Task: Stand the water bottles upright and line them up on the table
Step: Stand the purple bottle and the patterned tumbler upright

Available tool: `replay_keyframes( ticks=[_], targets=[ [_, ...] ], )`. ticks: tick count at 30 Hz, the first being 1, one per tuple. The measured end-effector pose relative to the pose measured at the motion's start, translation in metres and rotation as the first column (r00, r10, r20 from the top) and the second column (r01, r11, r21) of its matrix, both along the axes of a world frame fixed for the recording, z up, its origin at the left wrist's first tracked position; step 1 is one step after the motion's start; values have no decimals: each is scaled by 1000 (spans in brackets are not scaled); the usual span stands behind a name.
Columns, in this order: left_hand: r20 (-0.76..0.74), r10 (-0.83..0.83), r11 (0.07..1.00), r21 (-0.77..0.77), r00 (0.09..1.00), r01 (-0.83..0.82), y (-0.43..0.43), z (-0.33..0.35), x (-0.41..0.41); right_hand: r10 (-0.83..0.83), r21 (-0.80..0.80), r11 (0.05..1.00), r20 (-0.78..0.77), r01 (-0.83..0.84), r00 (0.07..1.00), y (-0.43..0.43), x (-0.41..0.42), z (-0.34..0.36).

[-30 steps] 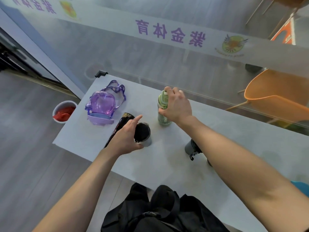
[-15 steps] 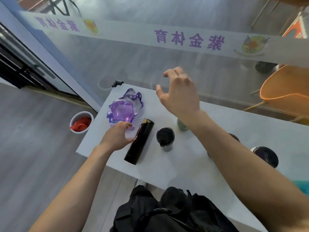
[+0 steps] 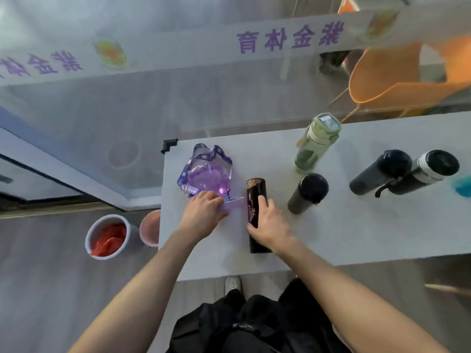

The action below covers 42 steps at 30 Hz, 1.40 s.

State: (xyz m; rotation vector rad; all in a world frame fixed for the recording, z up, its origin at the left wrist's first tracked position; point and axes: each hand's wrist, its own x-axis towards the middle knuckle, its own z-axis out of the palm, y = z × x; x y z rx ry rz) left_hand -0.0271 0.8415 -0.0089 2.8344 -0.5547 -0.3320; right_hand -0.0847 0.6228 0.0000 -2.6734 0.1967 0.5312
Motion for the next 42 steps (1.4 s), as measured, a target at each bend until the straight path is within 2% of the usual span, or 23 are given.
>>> replay_keyframes(
  ticks=[3, 7, 11, 16, 20, 23, 27, 31, 34, 37, 42],
  targets=[
    [-17, -11, 996, -92, 1000, 9, 7, -1, 4, -138, -46, 990, -160, 132, 977, 7, -28, -38],
    [-51, 6, 985, -169, 999, -15, 21, 10, 3, -250, -40, 968, -193, 247, 949, 17, -49, -62],
    [-17, 79, 972, -219, 997, -81, 31, 20, 15, -319, -33, 948, -148, 318, 936, 17, -53, -55],
    [-70, 203, 931, -296, 977, -215, 44, 31, 38, -345, -30, 939, -70, 344, 936, 15, -57, -22],
    [-146, 230, 894, -358, 962, -268, 52, 32, 54, -352, 17, 936, 119, 352, 929, 10, -44, 9],
    [-272, 309, 820, -409, 911, -400, 63, 15, 72, -347, 58, 937, 270, 344, 898, 8, -25, 32],
    [-529, 431, 567, -472, 731, -675, 73, 7, 79, -335, 128, 942, 402, 310, 852, 13, 8, 53],
    [-609, 393, 540, -453, 688, -710, 76, 5, 78, -309, 154, 951, 427, 269, 850, 21, 36, 59],
    [-667, 381, 477, -451, 640, -754, 75, 4, 82, -266, 118, 964, 434, 238, 861, 26, 57, 61],
    [-674, 400, 490, -416, 621, -766, 77, 0, 83, -231, 84, 973, 423, 215, 876, 31, 82, 66],
    [-541, 439, 643, -369, 718, -671, 84, -1, 82, -191, 37, 981, 398, 193, 897, 37, 118, 71]
  ],
)
